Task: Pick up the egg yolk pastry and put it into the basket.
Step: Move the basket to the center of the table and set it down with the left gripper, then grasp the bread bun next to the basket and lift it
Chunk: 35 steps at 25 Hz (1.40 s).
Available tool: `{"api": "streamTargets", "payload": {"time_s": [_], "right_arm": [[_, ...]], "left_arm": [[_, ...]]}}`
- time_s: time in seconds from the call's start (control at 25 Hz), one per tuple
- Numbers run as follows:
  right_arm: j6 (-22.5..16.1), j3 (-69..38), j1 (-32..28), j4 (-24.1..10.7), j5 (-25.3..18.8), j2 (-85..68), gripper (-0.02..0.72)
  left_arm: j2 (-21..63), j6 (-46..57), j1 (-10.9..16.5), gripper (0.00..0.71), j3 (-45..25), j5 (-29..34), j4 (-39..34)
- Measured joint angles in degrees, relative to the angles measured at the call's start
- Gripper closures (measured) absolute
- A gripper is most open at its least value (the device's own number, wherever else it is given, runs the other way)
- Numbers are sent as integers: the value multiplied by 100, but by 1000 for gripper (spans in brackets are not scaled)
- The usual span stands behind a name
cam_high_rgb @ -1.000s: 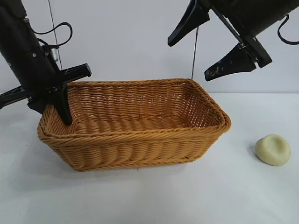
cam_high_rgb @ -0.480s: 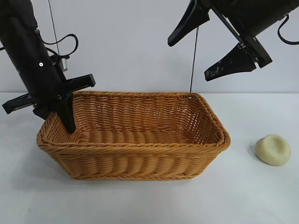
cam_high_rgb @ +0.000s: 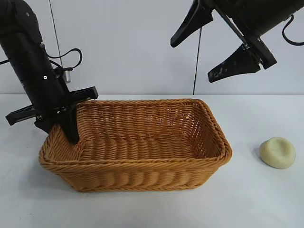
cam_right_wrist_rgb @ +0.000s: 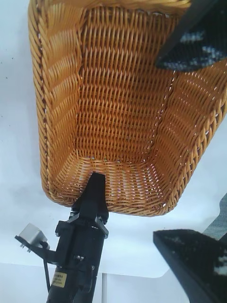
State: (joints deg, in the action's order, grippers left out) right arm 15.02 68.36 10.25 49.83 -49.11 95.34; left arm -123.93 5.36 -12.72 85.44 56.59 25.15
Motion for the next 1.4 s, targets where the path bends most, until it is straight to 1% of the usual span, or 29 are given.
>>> {"api": "streamTargets", "payload": {"time_s": [0.08,0.16,0.24,0.4,0.52,0.68,0.8,0.88,1.0,1.24,1.4], "right_arm": [[0,0,0,0,0,0,59],[0,0,0,0,0,0,59],[0,0,0,0,0,0,59],[0,0,0,0,-6,0,59],[0,0,0,0,-6,0,59],[0,0,0,0,-6,0,59],[0,0,0,0,-11,0,59],[0,0,0,0,-29,0,59],[0,0,0,0,-46,0,59],[0,0,0,-3,-46,0,59],[0,0,0,-3,-55,0,59]], "left_arm": [[0,0,0,167,0,0,7],[0,0,0,78,0,12,7],[0,-8,0,39,87,118,7],[0,-43,0,19,619,704,-67],[70,-28,-6,18,1153,1085,-458],[189,184,-18,18,1936,1226,-1280],[222,328,-5,18,2296,1237,-1883],[222,357,56,18,2366,1244,-2042],[222,347,248,18,2366,1262,-2054],[222,119,849,18,2366,1262,-2060],[289,27,1184,18,2286,1262,-2101]]}}
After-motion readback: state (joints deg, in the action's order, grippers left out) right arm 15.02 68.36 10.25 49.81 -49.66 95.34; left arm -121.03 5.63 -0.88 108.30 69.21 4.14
